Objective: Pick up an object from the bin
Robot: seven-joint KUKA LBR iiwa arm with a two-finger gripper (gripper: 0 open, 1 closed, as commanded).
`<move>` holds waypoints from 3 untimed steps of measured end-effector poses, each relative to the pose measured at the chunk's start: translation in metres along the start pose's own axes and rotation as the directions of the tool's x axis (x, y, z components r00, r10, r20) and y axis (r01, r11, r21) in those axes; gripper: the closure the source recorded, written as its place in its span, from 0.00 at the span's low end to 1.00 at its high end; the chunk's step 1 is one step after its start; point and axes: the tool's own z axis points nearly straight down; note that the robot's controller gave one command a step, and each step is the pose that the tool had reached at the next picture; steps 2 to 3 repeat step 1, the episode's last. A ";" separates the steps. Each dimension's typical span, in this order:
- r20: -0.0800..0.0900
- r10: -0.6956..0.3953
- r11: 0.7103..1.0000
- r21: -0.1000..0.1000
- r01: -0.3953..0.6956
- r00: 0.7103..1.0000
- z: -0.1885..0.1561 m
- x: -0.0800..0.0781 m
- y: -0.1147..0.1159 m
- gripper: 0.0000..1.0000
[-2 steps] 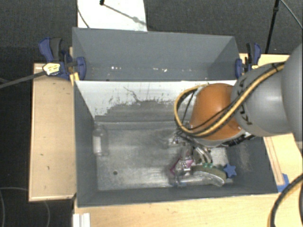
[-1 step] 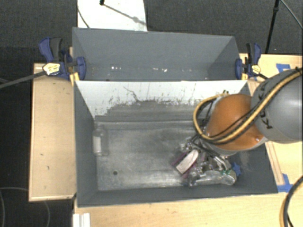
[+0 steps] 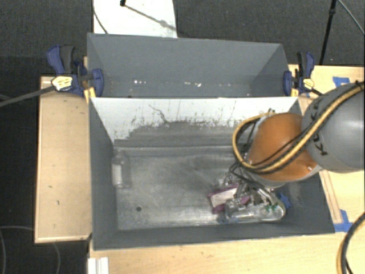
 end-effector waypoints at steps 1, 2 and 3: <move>-0.012 0.057 0.998 0.007 -0.057 0.998 -0.132 -0.017 0.013 1.00; -0.012 0.057 0.998 0.007 -0.057 0.998 -0.132 -0.017 0.013 1.00; -0.012 0.057 0.998 0.007 -0.057 0.998 -0.132 -0.017 0.013 1.00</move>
Offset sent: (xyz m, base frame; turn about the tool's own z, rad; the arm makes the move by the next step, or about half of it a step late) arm 0.0091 0.0138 0.1274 0.0590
